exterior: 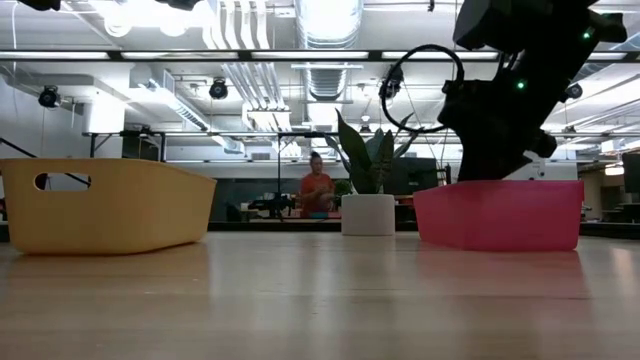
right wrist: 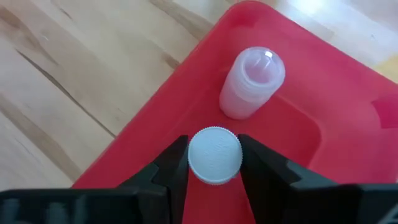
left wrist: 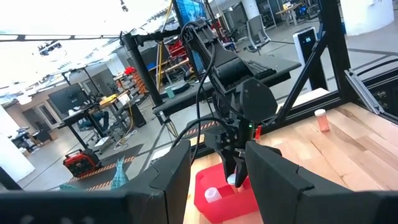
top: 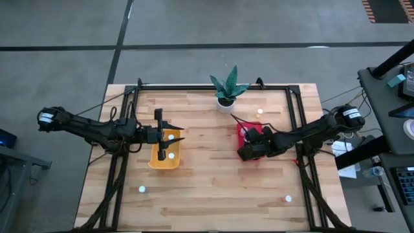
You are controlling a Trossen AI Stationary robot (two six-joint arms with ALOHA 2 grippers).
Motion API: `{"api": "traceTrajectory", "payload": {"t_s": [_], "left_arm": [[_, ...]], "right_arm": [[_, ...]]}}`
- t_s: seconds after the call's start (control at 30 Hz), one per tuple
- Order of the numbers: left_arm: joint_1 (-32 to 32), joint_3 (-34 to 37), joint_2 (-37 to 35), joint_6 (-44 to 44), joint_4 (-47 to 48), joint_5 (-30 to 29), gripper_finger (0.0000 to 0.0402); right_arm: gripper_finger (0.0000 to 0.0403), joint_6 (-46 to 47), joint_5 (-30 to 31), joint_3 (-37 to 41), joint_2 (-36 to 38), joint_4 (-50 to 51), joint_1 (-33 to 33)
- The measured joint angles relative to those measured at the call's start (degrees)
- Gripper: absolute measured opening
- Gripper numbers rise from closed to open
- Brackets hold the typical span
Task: Pick and place medicine bottles into bin by pill shape (circle, oval)
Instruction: Put the bottom yellow capsule bottle into the red bin, then put the yellow tablet bottle into the yellow bin
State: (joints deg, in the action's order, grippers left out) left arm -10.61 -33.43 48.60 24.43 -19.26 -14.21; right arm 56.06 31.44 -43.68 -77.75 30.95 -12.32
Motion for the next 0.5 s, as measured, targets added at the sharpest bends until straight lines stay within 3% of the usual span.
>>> {"api": "traceTrajectory", "payload": {"t_s": [0.5], "left_arm": [[0.0, -0.02, 0.04, 0.0, -0.01, -0.01, 0.0138]], "right_arm": [[0.0194, -0.06, -0.01, 0.0, 1.35, 1.33, -0.01]]}}
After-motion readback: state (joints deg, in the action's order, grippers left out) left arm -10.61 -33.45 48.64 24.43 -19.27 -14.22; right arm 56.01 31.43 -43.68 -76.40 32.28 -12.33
